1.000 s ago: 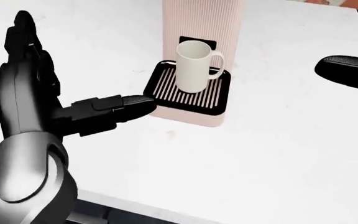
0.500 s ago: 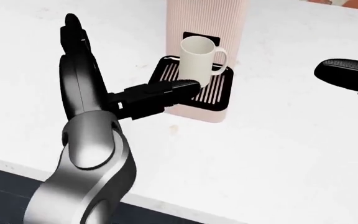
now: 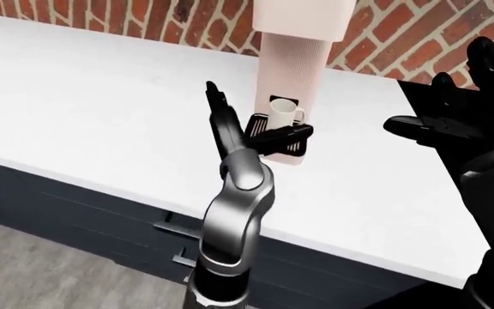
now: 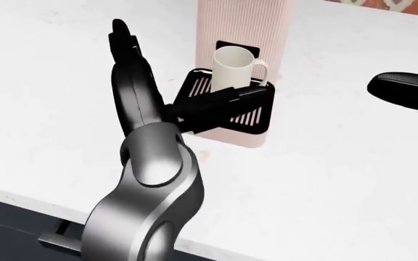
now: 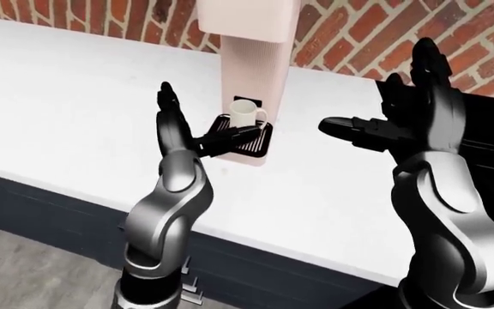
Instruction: Pick the mug from under the coffee machine dispenser and place it on the counter.
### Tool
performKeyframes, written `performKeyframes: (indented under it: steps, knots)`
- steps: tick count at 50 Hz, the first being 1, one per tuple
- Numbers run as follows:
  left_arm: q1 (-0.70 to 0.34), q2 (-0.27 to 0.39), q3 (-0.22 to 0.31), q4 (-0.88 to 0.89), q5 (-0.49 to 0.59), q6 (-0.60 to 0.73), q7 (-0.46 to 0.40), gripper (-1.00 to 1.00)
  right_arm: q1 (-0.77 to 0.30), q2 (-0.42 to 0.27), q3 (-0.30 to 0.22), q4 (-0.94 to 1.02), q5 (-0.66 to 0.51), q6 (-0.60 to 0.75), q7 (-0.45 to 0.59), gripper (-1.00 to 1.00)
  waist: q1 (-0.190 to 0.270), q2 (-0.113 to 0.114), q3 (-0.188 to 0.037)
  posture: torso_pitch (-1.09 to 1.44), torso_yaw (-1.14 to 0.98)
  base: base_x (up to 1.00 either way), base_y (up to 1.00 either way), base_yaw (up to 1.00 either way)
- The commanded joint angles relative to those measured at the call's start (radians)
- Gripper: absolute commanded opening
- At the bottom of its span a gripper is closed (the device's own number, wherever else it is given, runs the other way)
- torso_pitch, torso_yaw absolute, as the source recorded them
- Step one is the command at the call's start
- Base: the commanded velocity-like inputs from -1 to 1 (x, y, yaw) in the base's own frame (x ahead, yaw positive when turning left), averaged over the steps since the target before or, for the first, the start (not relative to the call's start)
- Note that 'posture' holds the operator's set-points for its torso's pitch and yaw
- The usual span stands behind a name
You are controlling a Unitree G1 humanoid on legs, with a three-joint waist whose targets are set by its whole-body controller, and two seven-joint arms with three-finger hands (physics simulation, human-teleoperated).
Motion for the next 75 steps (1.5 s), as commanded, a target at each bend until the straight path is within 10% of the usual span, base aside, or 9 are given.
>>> performKeyframes:
  steps: [1,75]
  knots:
    - [-0.03,-0.007,-0.01,0.0,0.006,-0.054,-0.006,1.0,-0.022,-0.016,-0.015,-0.023,-0.002,-0.029,0.001,1.0,0.001,-0.007,-0.022,0.0,0.0,0.0,0.0,0.0]
    - [-0.224,-0.054,0.027,0.56,0.029,-0.425,0.038,1.0,-0.004,-0.004,-0.016,-0.021,-0.002,-0.042,0.011,1.0,0.001,-0.019,-0.026,0.0,0.0,0.0,0.0,0.0]
